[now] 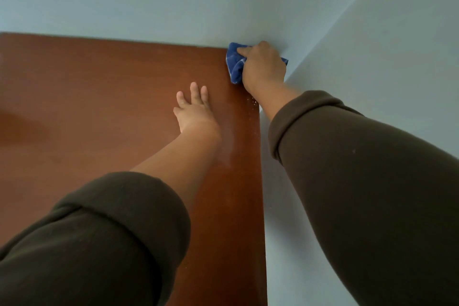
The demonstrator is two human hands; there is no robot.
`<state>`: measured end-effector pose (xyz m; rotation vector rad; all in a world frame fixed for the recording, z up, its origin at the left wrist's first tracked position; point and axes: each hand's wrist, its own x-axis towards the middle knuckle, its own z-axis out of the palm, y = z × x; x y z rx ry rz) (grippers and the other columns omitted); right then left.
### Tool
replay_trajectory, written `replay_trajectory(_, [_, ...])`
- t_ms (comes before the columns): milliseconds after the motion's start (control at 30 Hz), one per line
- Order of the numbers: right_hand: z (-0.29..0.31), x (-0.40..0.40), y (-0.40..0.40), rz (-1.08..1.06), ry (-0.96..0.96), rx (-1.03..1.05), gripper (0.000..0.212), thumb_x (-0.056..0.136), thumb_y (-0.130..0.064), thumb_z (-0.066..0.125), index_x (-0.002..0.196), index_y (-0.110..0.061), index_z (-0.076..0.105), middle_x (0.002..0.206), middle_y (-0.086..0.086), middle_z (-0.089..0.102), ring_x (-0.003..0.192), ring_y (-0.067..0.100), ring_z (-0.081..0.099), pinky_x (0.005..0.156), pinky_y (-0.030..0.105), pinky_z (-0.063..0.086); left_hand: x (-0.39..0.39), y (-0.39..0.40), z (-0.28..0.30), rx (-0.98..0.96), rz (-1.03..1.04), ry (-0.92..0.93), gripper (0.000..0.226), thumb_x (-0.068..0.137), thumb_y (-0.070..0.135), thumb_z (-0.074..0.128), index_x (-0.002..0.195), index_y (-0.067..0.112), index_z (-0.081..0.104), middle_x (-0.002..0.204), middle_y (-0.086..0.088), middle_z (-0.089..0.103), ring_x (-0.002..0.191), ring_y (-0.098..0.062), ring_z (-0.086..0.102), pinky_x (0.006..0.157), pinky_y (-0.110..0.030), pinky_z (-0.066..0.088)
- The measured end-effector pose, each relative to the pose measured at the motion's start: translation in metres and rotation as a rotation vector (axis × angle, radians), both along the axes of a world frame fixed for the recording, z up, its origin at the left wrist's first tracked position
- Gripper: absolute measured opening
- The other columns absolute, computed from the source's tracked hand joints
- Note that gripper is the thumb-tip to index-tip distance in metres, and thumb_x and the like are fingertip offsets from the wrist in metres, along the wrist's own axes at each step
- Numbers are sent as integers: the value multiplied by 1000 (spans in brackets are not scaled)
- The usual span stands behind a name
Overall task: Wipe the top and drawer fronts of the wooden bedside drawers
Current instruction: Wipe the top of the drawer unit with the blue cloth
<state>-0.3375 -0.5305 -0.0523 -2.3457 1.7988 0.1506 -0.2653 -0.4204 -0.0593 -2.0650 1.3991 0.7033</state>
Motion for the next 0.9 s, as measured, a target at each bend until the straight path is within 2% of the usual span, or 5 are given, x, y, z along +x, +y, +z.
replay_trajectory(133, [1, -8, 10, -23, -83, 38, 36, 99, -15, 40, 131, -24, 55, 131, 10, 46, 119, 29, 51, 89, 37, 47, 2, 1, 4, -21, 3, 22, 107, 87, 7, 65, 147, 10, -25, 155, -10, -28, 145, -38, -7, 115, -40, 23])
replay_trajectory(333, [6, -23, 53, -93, -175, 91, 32, 102, -22, 41, 129, -19, 56, 132, 9, 49, 124, 29, 48, 97, 38, 43, 8, 11, 7, -12, -77, 29, 148, 56, 22, 91, 147, 13, -26, 156, -7, -26, 146, -37, -6, 110, -45, 32])
replay_trajectory(500, [5, -38, 100, -94, -185, 112, 33, 102, -22, 40, 132, -21, 54, 131, 10, 48, 123, 30, 47, 100, 39, 45, 16, 29, 9, -94, -114, 75, 135, 63, 27, 88, 151, 11, -13, 159, -10, -15, 147, -32, -2, 114, -47, 28])
replay_trajectory(700, [2, -63, 164, -117, -282, 181, 45, 94, -7, 40, 132, -26, 56, 133, 11, 49, 120, 29, 46, 94, 37, 39, 10, 76, 2, -205, -77, 161, 94, 89, 24, 66, 152, 8, -2, 160, -10, -7, 148, -27, 0, 118, -43, 19])
replay_trajectory(900, [4, -83, 234, -166, -254, 190, 47, 93, -6, 40, 132, -28, 55, 133, 10, 49, 120, 31, 46, 93, 37, 40, -15, 134, -1, -188, -133, 197, 97, 88, 27, 66, 152, 8, -4, 159, -10, -11, 148, -27, -4, 118, -41, 20])
